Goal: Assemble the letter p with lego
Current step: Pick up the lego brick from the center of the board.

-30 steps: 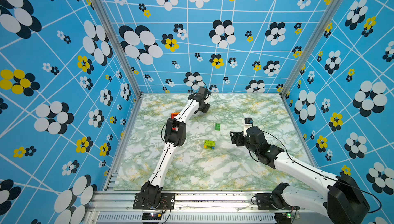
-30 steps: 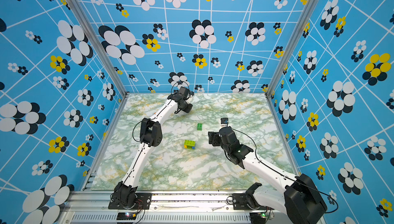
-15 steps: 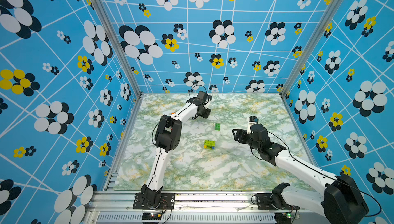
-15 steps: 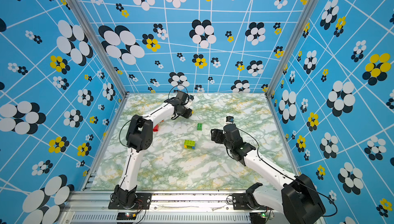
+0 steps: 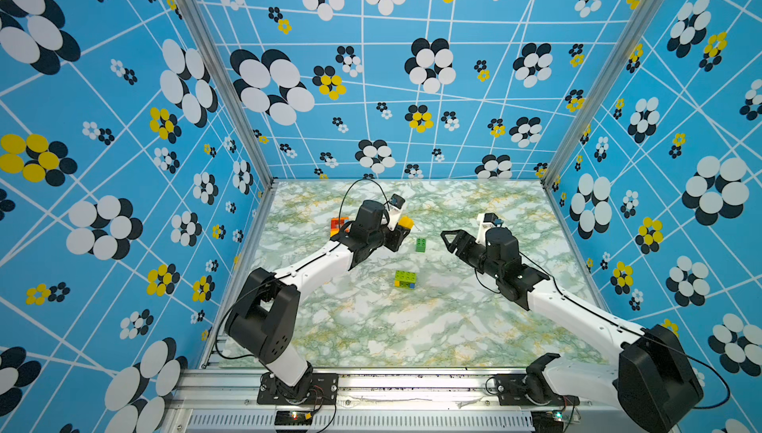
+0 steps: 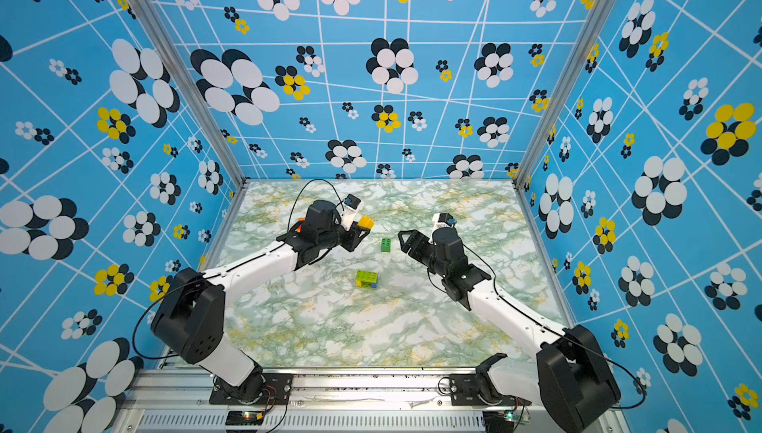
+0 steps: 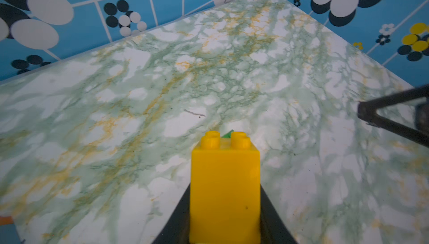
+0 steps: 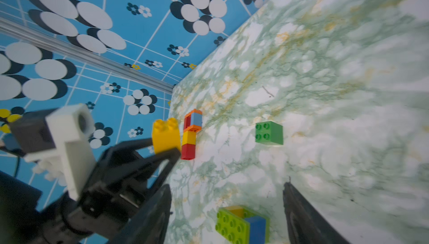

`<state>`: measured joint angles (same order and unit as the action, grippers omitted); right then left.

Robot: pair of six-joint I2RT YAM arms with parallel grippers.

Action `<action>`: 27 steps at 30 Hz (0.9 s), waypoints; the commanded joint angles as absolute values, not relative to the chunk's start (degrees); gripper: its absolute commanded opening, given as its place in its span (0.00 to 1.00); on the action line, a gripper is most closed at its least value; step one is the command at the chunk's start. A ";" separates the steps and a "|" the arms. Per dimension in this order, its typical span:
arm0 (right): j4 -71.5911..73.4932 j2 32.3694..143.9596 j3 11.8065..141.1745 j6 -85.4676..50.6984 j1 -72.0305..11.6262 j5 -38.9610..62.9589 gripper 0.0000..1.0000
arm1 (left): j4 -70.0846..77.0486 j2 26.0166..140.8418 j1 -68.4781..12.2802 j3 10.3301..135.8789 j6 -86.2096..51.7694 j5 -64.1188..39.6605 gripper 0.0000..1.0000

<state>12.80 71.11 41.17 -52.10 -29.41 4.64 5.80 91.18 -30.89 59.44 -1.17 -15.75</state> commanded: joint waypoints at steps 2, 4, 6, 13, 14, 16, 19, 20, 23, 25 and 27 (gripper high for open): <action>13.93 73.03 45.61 -53.48 -32.72 7.91 0.77 | 14.93 85.74 -32.79 53.76 -1.59 -19.69 0.26; 16.39 74.18 45.80 -53.96 -33.50 9.94 0.76 | 15.49 84.79 -33.94 52.12 -1.50 -18.42 0.26; 18.63 75.55 46.14 -54.24 -34.11 11.68 0.76 | 15.44 84.28 -34.69 50.93 -1.04 -18.12 0.26; 15.98 78.12 47.28 -53.46 -36.71 10.38 0.75 | 16.80 81.85 -36.01 47.55 -1.32 -19.58 0.25; 15.99 78.37 47.33 -53.25 -36.87 10.57 0.75 | 17.03 81.66 -36.25 47.15 -1.40 -19.69 0.25; 16.16 78.95 47.51 -53.26 -37.07 11.34 0.73 | 17.39 81.65 -36.60 46.72 -1.49 -20.08 0.25; 15.58 79.83 48.27 -52.84 -37.38 12.60 0.69 | 18.25 81.65 -37.09 46.20 -1.57 -20.78 0.25; 15.47 80.14 48.36 -52.82 -37.42 12.95 0.66 | 18.58 81.69 -37.25 45.98 -1.58 -21.08 0.25; 15.61 80.25 48.08 -52.62 -37.40 13.36 0.57 | 18.90 81.69 -37.61 45.79 -1.58 -21.18 0.25; 15.44 79.99 48.12 -52.14 -37.53 13.38 0.50 | 18.98 81.76 -37.72 45.70 -1.49 -21.10 0.26; 15.04 79.80 48.33 -51.64 -37.61 13.49 0.44 | 18.90 81.91 -37.71 45.61 -1.40 -21.08 0.26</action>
